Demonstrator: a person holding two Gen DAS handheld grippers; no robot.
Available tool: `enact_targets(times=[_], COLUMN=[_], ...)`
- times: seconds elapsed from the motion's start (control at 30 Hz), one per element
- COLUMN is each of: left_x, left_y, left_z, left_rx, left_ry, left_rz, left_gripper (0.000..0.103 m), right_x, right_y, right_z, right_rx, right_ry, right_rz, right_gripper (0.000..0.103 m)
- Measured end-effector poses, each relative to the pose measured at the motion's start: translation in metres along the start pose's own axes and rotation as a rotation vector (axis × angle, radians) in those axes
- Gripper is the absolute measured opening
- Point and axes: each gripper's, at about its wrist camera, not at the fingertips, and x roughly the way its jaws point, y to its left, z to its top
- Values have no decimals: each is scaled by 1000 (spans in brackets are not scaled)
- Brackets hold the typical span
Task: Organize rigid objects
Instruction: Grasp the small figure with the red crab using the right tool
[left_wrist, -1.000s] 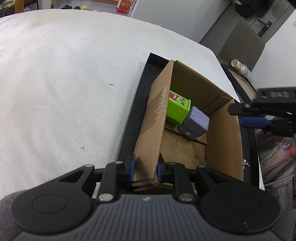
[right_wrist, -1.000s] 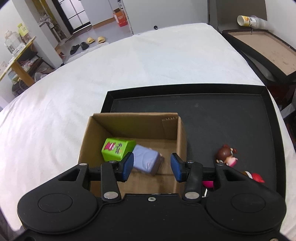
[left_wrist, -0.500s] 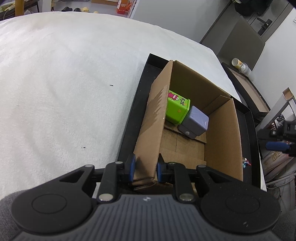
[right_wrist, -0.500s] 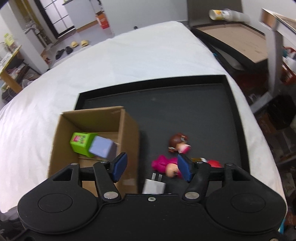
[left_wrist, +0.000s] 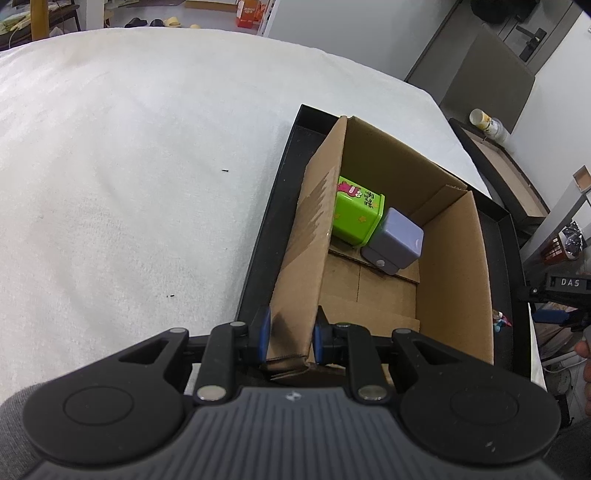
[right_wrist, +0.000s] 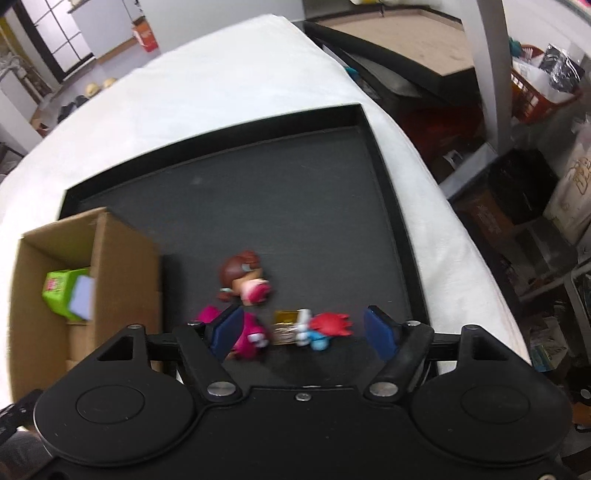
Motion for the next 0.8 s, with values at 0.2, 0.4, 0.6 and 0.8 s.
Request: enact_targets(times=[0.2,0.4,0.6,0.8], left_x=[2,4,3,2], left_y=[-3,-9,-12,-15], left_z=[1,2,2,2], left_rx=[11,20,23,32], left_ry=[-2,5,4,0], left_rz=[23,50,70,82], left_gripper=[20,20,20,20], right_x=[32,47,61,56], right_y=[-12,-16,-10,-1], right_z=[-4,-4,-8,-11], right_rx=[-21,-13,-49,-120], right_ry=[51,46,67,41], right_rz=[4,35,53,13], right_gripper=[87,87,79,60])
